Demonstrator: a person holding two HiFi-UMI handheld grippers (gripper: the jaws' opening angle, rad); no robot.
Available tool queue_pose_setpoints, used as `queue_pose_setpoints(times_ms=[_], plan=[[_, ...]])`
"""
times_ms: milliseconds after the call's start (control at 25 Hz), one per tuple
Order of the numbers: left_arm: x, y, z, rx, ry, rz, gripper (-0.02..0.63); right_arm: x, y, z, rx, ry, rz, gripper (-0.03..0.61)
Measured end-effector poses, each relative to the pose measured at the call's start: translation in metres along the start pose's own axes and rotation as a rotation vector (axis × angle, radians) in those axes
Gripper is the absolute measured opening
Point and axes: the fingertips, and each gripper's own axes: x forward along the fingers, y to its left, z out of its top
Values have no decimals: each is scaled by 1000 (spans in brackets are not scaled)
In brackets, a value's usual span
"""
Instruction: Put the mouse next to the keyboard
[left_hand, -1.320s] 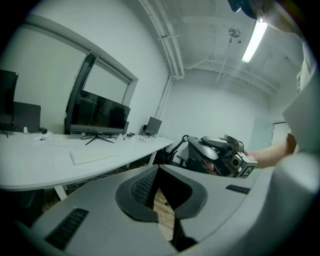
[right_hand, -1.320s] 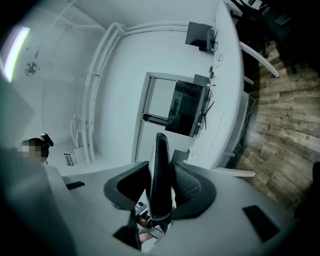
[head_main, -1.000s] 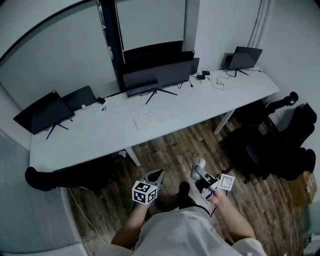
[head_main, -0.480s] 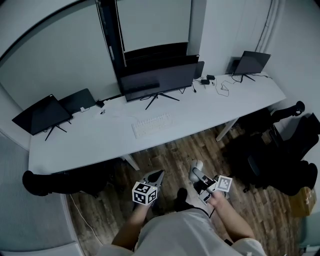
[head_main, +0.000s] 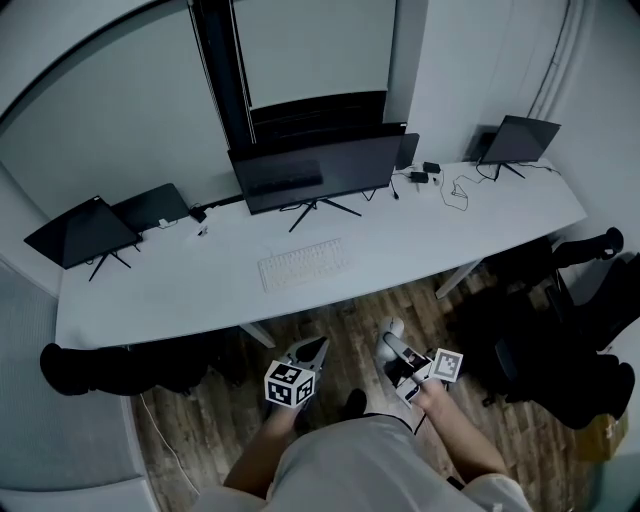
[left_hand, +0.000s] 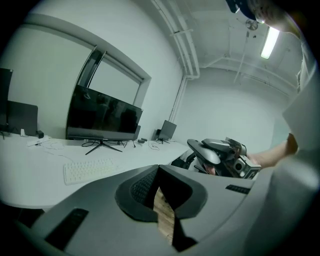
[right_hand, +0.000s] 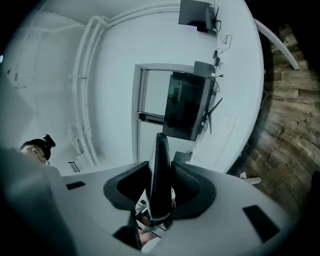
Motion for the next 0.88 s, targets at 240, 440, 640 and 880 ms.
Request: queue_pose_setpoints(times_ms=[240, 440, 640, 880], plan=[[37, 5, 12, 4, 3, 27, 17, 12, -17, 37, 15, 34, 25, 150], [62, 15, 23, 0, -5, 61, 17, 18, -34, 67, 2, 72, 22, 150], [82, 21, 25, -17, -7, 87, 17, 25, -44, 86, 6, 102, 30, 150], [98, 18, 25, -31, 3, 95, 17, 25, -51, 101, 11, 122, 30, 150]])
